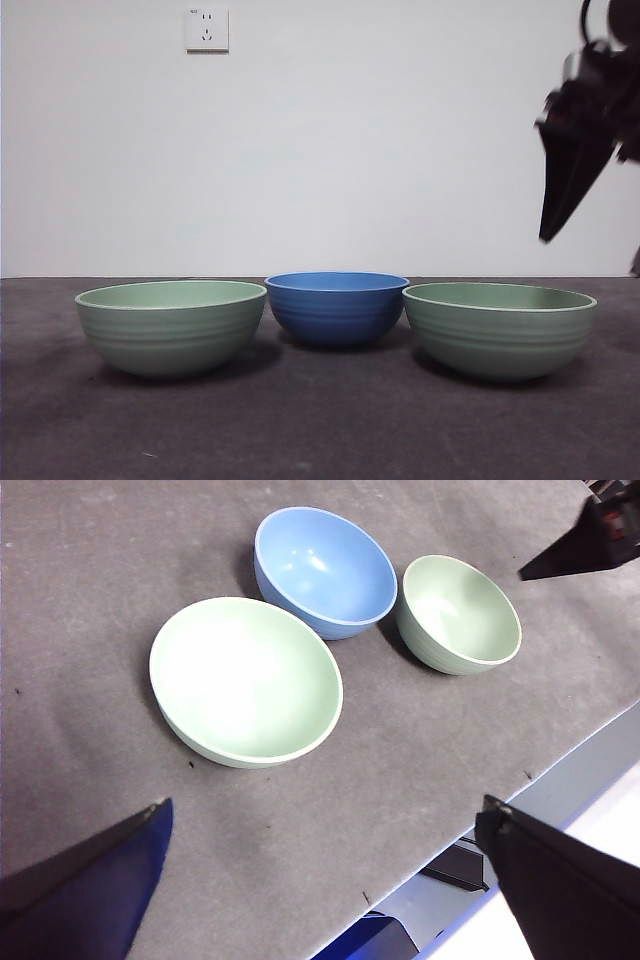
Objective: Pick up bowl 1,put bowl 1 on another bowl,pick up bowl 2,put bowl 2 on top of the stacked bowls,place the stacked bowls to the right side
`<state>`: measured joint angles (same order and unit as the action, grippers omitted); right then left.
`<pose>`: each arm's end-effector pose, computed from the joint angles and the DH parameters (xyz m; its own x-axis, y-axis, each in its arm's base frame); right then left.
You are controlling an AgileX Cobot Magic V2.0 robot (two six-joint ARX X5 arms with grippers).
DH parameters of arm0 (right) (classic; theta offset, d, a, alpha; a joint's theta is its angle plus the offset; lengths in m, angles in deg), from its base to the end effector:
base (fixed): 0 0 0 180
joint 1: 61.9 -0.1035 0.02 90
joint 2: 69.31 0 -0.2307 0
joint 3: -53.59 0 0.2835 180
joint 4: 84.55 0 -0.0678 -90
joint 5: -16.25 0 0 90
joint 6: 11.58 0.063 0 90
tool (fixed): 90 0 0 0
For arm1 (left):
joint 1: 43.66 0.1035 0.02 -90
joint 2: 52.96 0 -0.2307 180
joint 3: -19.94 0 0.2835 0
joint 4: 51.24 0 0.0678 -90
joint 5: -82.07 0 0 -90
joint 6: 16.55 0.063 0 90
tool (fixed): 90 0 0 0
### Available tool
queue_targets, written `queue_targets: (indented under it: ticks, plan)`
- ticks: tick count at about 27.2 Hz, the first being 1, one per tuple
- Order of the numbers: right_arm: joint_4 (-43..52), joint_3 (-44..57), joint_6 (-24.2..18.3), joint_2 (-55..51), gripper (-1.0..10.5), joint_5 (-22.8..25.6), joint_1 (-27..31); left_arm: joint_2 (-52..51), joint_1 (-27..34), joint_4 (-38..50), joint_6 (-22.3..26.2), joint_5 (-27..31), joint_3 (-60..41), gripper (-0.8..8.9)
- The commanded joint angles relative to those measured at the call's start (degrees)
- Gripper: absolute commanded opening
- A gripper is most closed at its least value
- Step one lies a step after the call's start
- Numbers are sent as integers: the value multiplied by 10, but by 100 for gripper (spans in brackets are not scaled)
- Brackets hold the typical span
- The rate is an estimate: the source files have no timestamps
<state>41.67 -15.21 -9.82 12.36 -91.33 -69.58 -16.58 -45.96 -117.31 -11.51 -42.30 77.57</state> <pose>0.3083 0.0608 0.1512 0.3341 0.3498 -0.8752 -0.2180 0.9321 0.2893 0.1819 -0.0429 0.2586 0.5624 -0.5876 -0.5818 0.4934 0.8031 -0.3341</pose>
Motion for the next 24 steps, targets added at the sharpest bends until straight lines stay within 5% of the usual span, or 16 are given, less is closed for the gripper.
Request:
queue_targets:
  ticks: [1, 10, 13, 17, 19, 24]
  plan:
    - [20, 0, 4, 24, 399, 1, -6, -1, 0, 1, 5, -1, 1, 611]
    - [53, 0, 8, 78, 271, 19, -22, -1, 0, 1, -6, -2, 1, 611]
    - [58, 0, 8, 86, 142, 19, -22, -1, 0, 1, -5, -1, 1, 611]
    - [64, 0, 8, 89, 106, 29, -22, -1, 0, 1, -5, -1, 1, 611]
    - [65, 0, 7, 89, -18, 29, -22, -1, 0, 1, -5, -1, 1, 610]
    - [68, -1, 8, 85, -16, 29, -22, -1, 0, 1, -5, -1, 1, 611]
